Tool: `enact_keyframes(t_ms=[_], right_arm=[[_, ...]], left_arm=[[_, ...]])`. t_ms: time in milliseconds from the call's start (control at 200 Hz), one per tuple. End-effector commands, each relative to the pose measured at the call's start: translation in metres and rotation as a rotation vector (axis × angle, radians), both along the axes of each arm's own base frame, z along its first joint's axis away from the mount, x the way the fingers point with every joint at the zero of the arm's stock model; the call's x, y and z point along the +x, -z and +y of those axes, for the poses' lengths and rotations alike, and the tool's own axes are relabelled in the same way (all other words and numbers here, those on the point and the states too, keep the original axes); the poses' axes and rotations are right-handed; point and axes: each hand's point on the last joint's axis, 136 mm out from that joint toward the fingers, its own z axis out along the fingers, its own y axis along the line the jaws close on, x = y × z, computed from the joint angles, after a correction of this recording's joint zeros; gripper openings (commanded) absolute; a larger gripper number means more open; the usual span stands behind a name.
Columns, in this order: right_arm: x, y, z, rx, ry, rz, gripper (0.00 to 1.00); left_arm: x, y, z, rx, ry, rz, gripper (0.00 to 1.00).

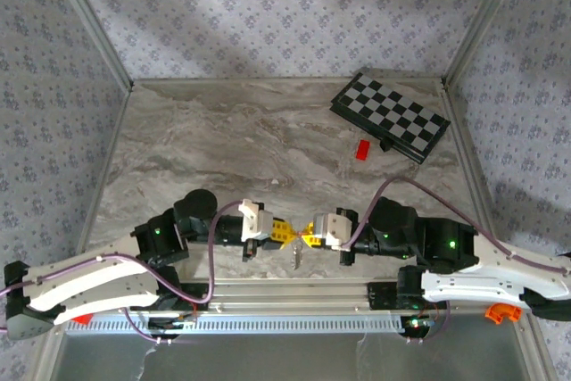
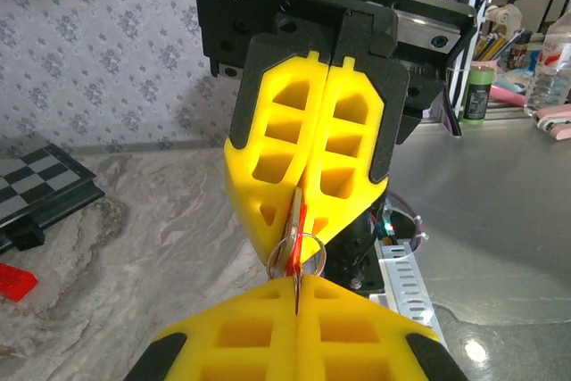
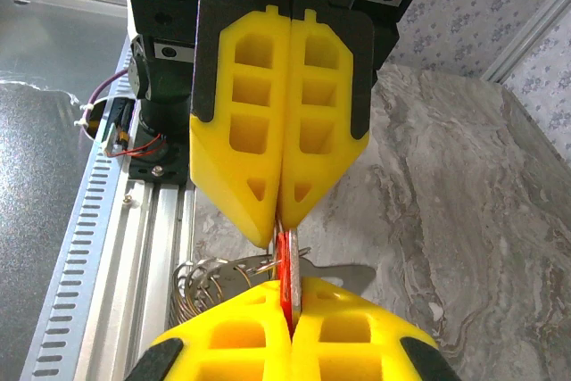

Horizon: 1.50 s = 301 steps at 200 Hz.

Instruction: Put the keys on the keyring

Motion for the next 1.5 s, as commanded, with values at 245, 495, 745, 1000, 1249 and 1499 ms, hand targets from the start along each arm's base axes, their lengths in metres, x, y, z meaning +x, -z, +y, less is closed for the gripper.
enact_keyframes(t_ms=[245,495,745,1000,1249,1499], right_arm=[[-0.001,-0.014,-0.01,0.057,0.022,0.01,0.0],[0.0,-0.012,-0.011,0.049,0.033,0.017,0.0],[0.002,-0.007,-0.008,0.025,0.041,0.021,0.0],[0.0,-0.009,-0.007,0.028,0.033,0.019,0.0],[-0.001,-0.01,-0.004,0.028,0.023,0.013,0.0],[-0.003,-0.007,-0.002,0.017,0.015,0.016,0.0]], left_arm=[[0.005,-0.023,0.01,-0.096,-0.044,-0.047,0.0],[0.006,-0.025,0.014,-0.112,-0.066,-0.05,0.0],[0.006,-0.026,0.016,-0.125,-0.072,-0.056,0.0],[-0.003,-0.019,0.01,-0.093,-0.005,-0.029,0.0],[-0.006,-0.012,0.003,-0.048,0.033,-0.011,0.31],[-0.002,-0.014,0.0,-0.042,0.02,-0.038,0.2]])
